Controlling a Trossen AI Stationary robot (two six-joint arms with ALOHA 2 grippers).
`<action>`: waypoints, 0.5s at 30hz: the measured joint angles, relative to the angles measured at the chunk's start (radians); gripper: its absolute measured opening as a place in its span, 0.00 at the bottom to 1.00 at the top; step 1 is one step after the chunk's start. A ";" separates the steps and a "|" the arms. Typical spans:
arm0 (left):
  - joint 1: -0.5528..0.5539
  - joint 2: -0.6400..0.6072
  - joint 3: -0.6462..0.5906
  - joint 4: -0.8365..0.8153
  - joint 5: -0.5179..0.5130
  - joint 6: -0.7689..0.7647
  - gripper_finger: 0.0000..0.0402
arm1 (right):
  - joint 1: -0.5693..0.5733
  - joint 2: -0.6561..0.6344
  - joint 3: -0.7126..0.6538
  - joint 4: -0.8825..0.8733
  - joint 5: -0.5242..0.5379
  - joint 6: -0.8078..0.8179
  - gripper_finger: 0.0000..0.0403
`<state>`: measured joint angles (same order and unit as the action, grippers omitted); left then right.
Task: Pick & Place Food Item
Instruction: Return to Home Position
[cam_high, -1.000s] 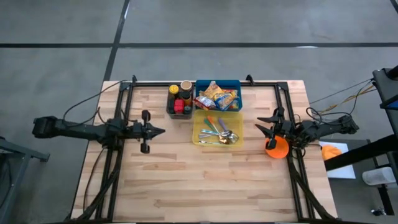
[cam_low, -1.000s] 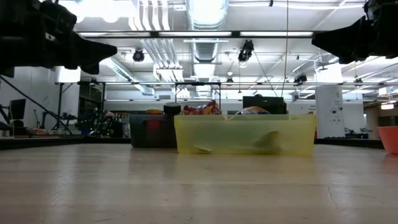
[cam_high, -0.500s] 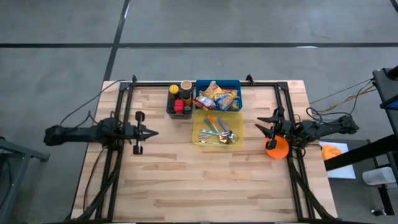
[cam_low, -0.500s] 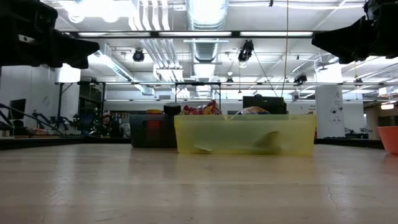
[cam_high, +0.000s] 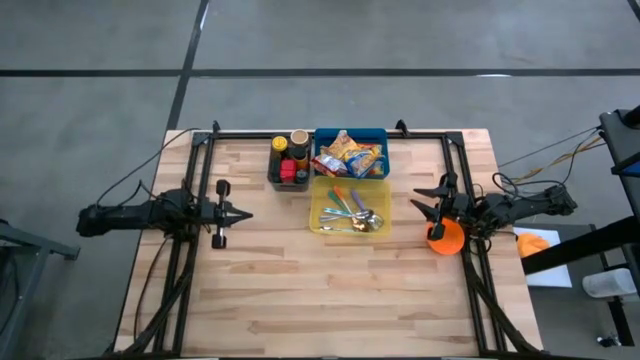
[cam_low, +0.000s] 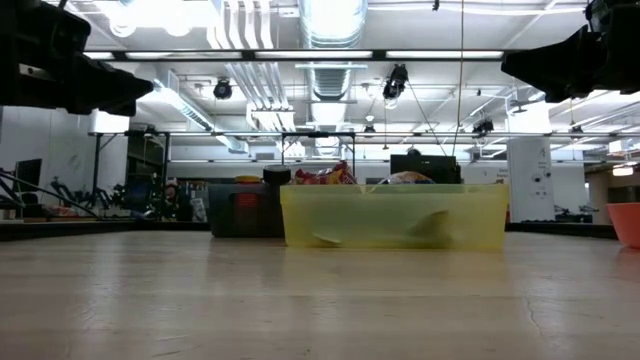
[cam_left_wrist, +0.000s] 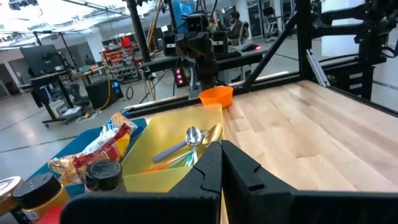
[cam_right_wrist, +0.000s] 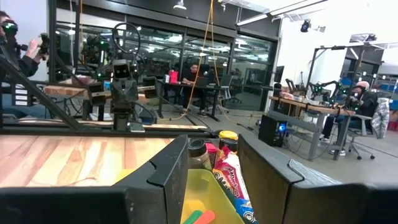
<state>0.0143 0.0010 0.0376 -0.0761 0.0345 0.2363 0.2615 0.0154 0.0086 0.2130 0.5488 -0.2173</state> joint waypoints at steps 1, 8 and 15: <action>0.000 0.001 0.000 0.000 0.000 0.000 0.00 | 0.000 0.000 0.000 0.000 0.000 0.000 0.34; 0.000 0.001 0.000 0.000 0.000 -0.132 0.00 | 0.000 0.000 0.000 0.000 0.000 0.000 0.34; 0.000 0.001 -0.022 0.061 -0.035 -0.126 0.00 | 0.000 0.000 0.000 0.000 0.000 0.000 0.34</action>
<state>0.0139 0.0021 0.0152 -0.0154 -0.0002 0.1106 0.2615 0.0154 0.0086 0.2131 0.5491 -0.2173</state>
